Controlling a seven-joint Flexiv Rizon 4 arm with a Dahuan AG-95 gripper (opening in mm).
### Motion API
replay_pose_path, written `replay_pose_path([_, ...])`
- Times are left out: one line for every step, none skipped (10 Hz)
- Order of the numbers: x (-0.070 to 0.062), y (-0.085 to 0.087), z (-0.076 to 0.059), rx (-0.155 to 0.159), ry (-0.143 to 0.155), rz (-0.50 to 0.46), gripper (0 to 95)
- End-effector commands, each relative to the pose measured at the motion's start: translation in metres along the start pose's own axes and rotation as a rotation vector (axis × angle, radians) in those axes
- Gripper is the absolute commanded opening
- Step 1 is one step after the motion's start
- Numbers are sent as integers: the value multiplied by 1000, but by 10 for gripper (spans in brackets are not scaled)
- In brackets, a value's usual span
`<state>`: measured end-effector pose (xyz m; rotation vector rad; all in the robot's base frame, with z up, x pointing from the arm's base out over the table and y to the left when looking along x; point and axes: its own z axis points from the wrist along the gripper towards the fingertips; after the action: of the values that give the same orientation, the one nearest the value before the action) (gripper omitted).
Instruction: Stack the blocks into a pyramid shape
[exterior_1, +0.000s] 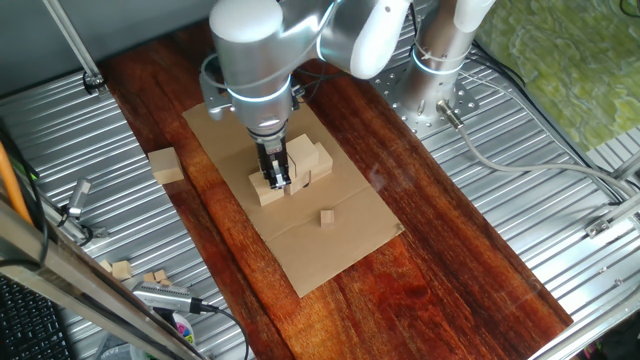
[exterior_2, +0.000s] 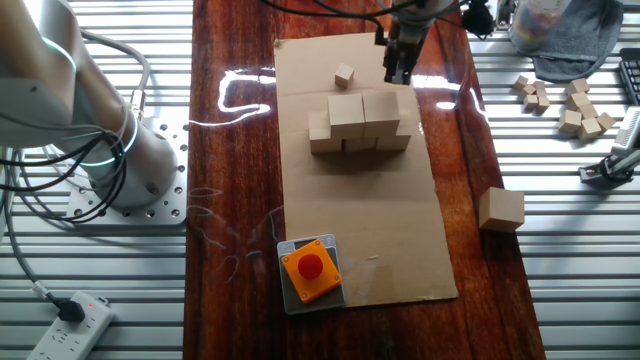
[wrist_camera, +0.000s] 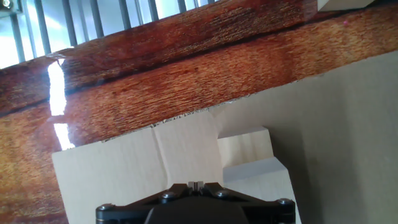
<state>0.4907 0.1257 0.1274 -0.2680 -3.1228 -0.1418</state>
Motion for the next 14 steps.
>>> replay_pose_path([0, 0, 0, 9, 3, -9, 0])
replay_pose_path([0, 0, 0, 18, 7, -20, 0])
replay_pose_path([0, 0, 0, 29, 11, -40, 0])
replay_pose_path([0, 0, 0, 33, 26, -58, 0])
replay_pose_path([0, 0, 0, 38, 47, -85, 0])
replay_pose_path([0, 0, 0, 38, 58, -106, 0])
replay_pose_path([0, 0, 0, 39, 70, -125, 0])
replay_pose_path([0, 0, 0, 39, 82, -126, 0])
replay_pose_path([0, 0, 0, 38, 97, -129, 0])
replay_pose_path([0, 0, 0, 31, 106, -131, 0])
replay_pose_path([0, 0, 0, 30, 109, -134, 0])
replay_pose_path([0, 0, 0, 28, 109, -134, 0])
replay_pose_path([0, 0, 0, 28, 110, -137, 0])
replay_pose_path([0, 0, 0, 28, 109, -147, 0])
